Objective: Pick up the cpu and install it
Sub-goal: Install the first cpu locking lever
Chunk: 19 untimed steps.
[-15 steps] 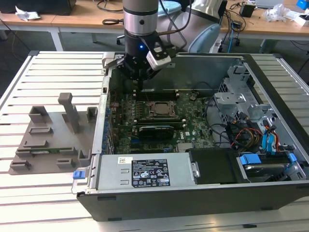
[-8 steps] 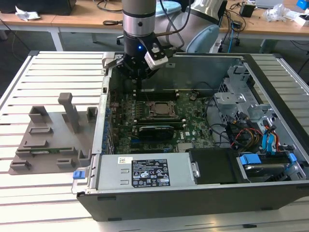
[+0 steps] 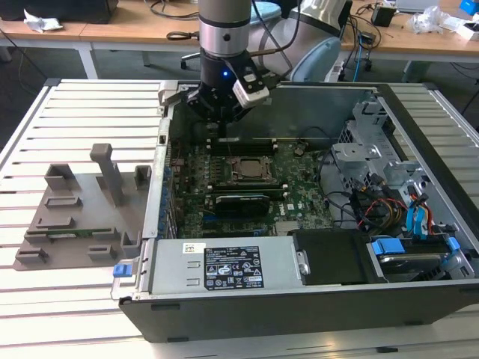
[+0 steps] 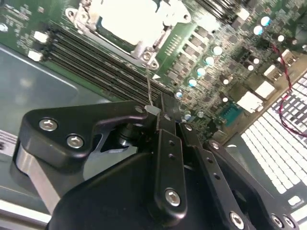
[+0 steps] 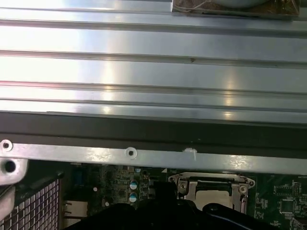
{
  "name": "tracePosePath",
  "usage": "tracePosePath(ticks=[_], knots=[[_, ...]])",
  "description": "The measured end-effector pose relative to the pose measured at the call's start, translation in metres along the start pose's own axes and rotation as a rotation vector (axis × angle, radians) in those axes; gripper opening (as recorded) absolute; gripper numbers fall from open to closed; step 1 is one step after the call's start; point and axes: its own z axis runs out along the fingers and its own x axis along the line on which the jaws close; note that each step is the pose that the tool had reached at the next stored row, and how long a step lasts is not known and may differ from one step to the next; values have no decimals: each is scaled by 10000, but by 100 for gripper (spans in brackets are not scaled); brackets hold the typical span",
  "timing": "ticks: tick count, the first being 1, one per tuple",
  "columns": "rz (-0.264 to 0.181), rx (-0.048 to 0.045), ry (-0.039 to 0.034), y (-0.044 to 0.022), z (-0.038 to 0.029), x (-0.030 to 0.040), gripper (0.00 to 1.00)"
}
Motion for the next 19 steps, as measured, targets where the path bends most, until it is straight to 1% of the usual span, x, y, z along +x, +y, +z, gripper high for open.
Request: tracePosePath(ticks=[1, 2, 4, 5, 6, 8, 9, 10, 11, 12, 14, 15, 19], knots=[[-3, -2, 52, -4, 0, -90, 11], [-1, -4, 87, -6, 0, -147, 11], [-4, -7, 133, -10, 0, -223, 11], [-10, -21, 174, -18, 0, -275, 11], [-17, -110, 206, -24, 2, -308, 11], [-29, -248, 228, -33, 6, -331, 11], [-32, -369, 234, -46, 11, -338, 11], [-38, -421, 235, -60, 18, -337, 11], [-67, -447, 234, -80, 33, -336, 11], [-192, -446, 236, -93, 55, -336, 11], [-425, -447, 239, -101, 90, -334, 11], [-487, -468, 239, -101, 106, -334, 11], [-505, -564, 233, -101, 163, -331, 11]])
